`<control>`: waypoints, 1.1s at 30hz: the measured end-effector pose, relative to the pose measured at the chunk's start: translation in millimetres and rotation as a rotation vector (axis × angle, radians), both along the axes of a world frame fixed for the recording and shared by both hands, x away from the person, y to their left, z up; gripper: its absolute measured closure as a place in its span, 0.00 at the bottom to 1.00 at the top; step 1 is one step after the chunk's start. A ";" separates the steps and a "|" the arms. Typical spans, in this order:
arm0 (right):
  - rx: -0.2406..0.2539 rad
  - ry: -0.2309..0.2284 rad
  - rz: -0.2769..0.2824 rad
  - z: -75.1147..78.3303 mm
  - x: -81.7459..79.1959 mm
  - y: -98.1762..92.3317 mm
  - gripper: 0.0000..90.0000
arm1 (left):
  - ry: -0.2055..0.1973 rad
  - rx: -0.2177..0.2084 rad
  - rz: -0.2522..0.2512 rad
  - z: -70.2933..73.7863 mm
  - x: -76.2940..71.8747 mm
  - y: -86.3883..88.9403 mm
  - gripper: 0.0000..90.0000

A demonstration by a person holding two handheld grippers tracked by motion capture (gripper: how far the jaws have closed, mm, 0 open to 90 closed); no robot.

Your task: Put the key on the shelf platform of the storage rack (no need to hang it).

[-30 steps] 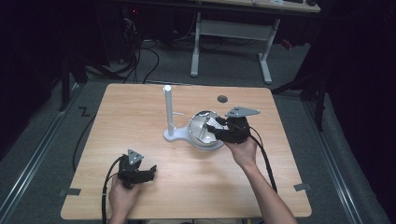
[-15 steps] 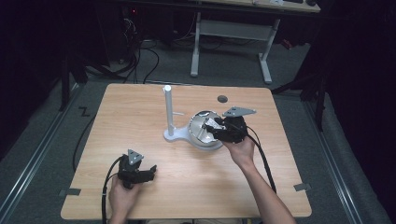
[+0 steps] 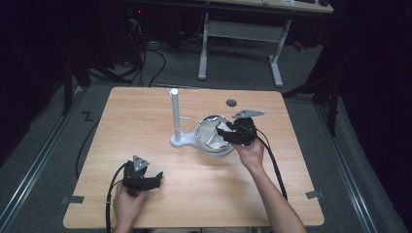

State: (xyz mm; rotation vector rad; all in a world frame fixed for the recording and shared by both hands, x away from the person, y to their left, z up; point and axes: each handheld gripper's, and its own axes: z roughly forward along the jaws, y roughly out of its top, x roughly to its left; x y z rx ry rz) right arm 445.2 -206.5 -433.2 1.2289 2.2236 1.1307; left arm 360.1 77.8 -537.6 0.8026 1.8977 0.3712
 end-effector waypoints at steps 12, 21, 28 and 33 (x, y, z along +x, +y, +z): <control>-0.047 0.033 -0.019 -14.1 10.0 -0.5 0.56 | 0.000 0.000 0.000 0.0 0.0 0.0 0.19; -0.059 0.038 -0.012 -19.0 13.6 2.9 0.56 | 0.000 0.000 0.000 0.0 0.0 0.0 0.19; -0.084 0.038 -0.003 -23.9 14.6 7.6 0.56 | 0.002 -0.004 0.004 0.2 0.0 -0.3 0.19; -0.108 0.042 0.006 -27.4 14.2 11.8 0.56 | 0.001 -0.001 0.002 0.1 0.0 -0.1 0.19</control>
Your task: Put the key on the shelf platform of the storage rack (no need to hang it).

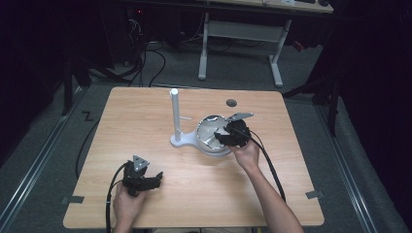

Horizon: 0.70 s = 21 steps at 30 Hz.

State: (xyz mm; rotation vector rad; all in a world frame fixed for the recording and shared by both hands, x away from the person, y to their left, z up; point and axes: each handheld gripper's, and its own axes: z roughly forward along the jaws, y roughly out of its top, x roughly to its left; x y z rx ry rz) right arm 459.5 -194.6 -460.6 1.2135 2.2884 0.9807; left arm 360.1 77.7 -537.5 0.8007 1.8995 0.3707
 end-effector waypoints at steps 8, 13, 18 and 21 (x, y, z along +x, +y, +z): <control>0.010 0.031 0.007 0.7 -1.5 0.1 0.54 | -0.001 0.002 -0.001 -0.1 0.0 0.1 0.19; 0.021 0.041 0.012 1.4 -3.2 -0.5 0.52 | -0.001 0.001 -0.001 -0.1 0.0 0.1 0.19; 0.070 0.024 0.007 2.9 -11.6 -8.1 0.53 | -0.002 0.004 -0.003 -0.3 0.3 0.1 0.19; 0.090 0.016 -0.003 8.0 -16.7 -13.4 0.53 | -0.001 0.001 0.002 -0.2 0.6 -0.2 0.19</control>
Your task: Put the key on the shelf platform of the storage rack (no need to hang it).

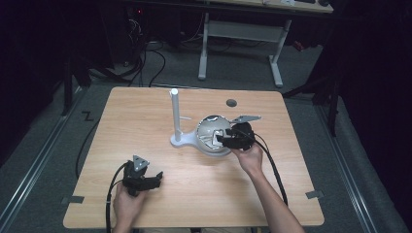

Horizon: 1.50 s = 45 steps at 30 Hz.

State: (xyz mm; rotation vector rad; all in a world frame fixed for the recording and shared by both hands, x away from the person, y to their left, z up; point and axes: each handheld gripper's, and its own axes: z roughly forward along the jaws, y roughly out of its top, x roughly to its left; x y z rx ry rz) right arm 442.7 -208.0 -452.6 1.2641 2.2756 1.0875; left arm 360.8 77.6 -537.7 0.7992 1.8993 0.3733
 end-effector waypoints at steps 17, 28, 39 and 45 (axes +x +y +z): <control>0.054 -0.080 -0.070 13.9 -18.6 -33.1 0.54 | -0.001 0.002 -0.004 -0.1 -0.1 0.2 0.19; 0.071 -0.099 -0.103 19.6 -34.4 -55.9 0.54 | -0.001 0.001 -0.004 -0.1 -0.1 0.1 0.19; 0.077 -0.118 -0.114 26.0 -45.7 -69.6 0.54 | 0.000 0.001 -0.003 0.0 0.0 0.0 0.19; 0.089 -0.120 -0.125 24.9 -51.1 -78.6 0.55 | 0.002 -0.002 -0.001 0.2 0.0 -0.1 0.19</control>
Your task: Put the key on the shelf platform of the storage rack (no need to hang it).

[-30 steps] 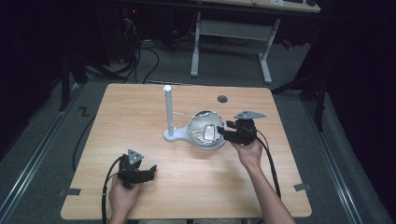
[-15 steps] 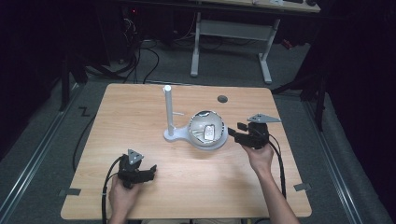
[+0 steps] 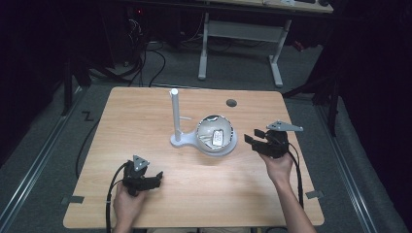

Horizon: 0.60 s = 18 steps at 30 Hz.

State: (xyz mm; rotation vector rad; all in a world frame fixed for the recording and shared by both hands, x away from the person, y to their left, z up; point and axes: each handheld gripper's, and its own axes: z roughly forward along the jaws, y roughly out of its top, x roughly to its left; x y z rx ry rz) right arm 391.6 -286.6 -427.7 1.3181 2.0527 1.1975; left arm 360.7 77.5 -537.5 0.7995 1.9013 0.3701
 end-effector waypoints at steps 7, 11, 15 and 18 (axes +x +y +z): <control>0.016 0.011 -0.035 -5.5 -9.4 -16.9 0.55 | -0.003 0.003 -0.003 -0.2 0.0 0.2 0.19; 0.017 0.012 -0.047 -6.6 -15.3 -24.1 0.55 | -0.004 0.004 -0.004 -0.3 0.1 0.2 0.19; 0.015 0.014 -0.055 -9.6 -21.7 -29.3 0.55 | -0.003 0.003 -0.002 -0.2 0.0 0.2 0.19; 0.021 0.013 -0.064 -11.5 -26.5 -33.9 0.55 | -0.003 0.003 -0.002 -0.2 0.1 0.1 0.19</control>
